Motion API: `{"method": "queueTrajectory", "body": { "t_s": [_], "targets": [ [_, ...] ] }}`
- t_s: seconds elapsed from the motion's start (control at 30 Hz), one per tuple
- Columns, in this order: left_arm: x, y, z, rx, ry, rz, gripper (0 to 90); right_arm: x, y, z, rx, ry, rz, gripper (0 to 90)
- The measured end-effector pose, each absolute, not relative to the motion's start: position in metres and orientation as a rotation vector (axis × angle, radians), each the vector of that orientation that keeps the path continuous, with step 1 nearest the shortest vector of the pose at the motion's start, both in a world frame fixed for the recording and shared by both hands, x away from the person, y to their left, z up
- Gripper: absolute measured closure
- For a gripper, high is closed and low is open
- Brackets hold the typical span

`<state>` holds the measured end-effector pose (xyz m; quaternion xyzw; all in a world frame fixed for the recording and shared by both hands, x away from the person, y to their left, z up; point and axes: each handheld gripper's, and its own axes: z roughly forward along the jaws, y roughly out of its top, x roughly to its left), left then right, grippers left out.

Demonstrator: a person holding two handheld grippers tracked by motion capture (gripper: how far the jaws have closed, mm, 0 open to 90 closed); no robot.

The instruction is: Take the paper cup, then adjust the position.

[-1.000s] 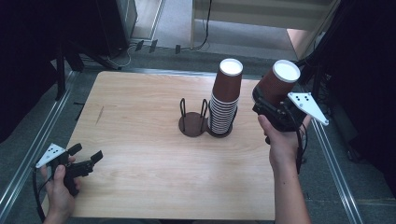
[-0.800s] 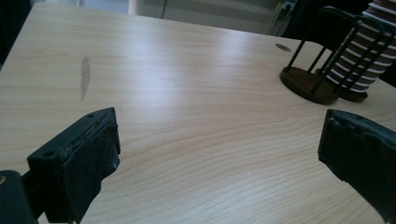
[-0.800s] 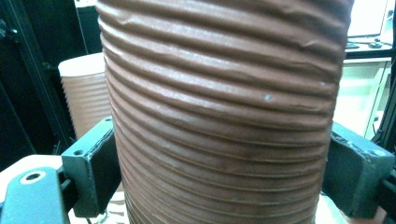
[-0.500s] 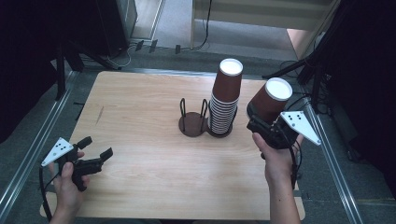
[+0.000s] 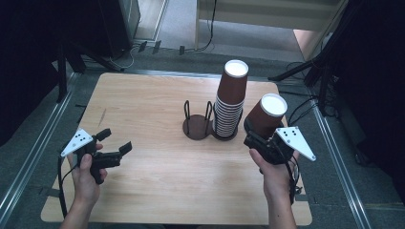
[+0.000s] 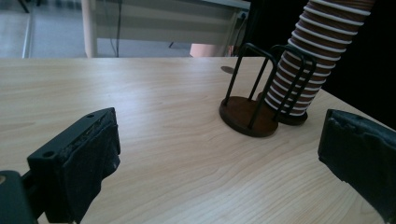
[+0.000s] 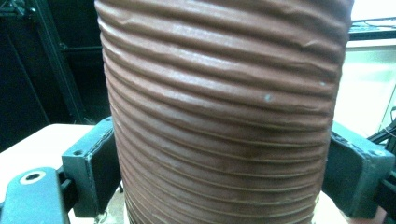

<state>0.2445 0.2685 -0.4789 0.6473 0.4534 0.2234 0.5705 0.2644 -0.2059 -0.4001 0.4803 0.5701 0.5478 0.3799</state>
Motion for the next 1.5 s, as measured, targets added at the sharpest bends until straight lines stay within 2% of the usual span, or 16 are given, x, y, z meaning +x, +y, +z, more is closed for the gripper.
{"method": "queueTrajectory", "body": {
  "t_s": [0.27, 0.73, 1.27, 1.5],
  "targets": [
    [0.252, 0.256, -0.463, 1.522, 1.016, 0.523, 0.0, 0.264, -0.193, -0.41, 1.222, 1.507, 1.394, 11.8],
    [0.252, 0.234, -0.461, 1.619, 0.931, 0.484, 0.0, 0.261, -0.163, -0.429, 1.178, 1.603, 1.368, 11.9],
    [0.249, 0.215, -0.45, 1.649, 0.898, 0.342, 0.0, 0.256, -0.115, -0.465, 1.052, 1.74, 1.269, 12.0],
    [0.246, 0.207, -0.446, 1.665, 0.86, 0.33, 0.0, 0.251, -0.094, -0.48, 0.999, 1.772, 1.257, 12.0]
  ]
}}
